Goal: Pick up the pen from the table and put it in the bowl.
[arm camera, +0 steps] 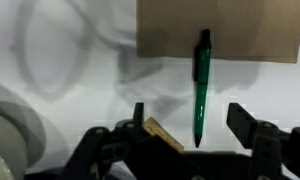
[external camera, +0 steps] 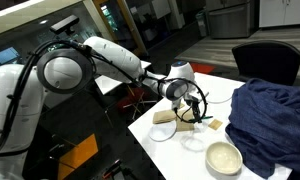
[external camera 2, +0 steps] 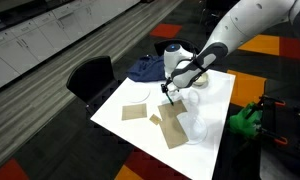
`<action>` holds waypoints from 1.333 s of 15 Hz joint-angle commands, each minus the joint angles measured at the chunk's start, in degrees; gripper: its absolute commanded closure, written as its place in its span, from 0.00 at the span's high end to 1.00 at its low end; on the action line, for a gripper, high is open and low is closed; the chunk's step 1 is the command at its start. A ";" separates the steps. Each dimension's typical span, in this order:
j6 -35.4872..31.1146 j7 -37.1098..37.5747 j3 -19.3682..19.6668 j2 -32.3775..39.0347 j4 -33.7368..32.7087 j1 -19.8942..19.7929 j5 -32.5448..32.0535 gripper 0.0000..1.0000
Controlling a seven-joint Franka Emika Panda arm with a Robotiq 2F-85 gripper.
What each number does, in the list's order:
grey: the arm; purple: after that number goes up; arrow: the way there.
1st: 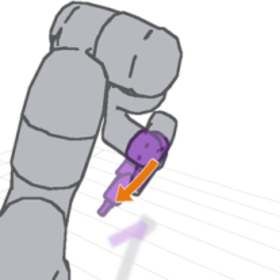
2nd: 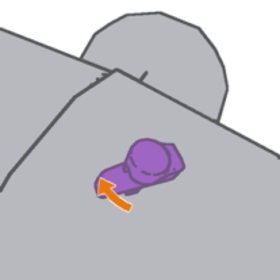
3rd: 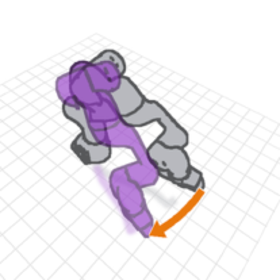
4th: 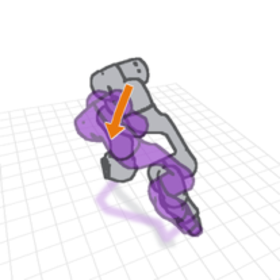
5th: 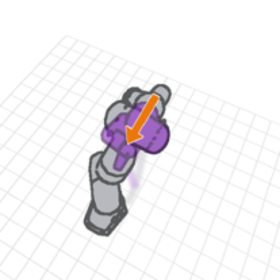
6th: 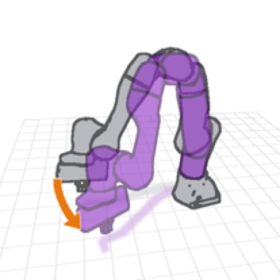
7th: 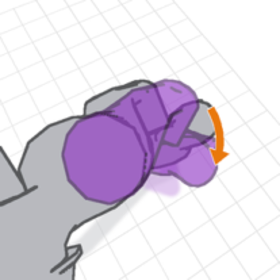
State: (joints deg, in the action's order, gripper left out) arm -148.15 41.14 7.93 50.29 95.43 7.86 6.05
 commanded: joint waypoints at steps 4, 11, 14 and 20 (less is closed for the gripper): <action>0.77 0.44 -0.48 4.87 -6.37 -0.39 1.28 0.80; 1.19 0.38 -0.44 7.81 -9.96 -0.34 1.31 0.41; 1.30 0.33 -0.44 8.47 -10.95 -0.38 1.31 0.17; 3.60 -0.32 -0.96 10.11 -13.67 -0.87 1.29 0.03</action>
State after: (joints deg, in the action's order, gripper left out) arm -147.29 41.14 7.84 58.82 84.85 7.79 6.22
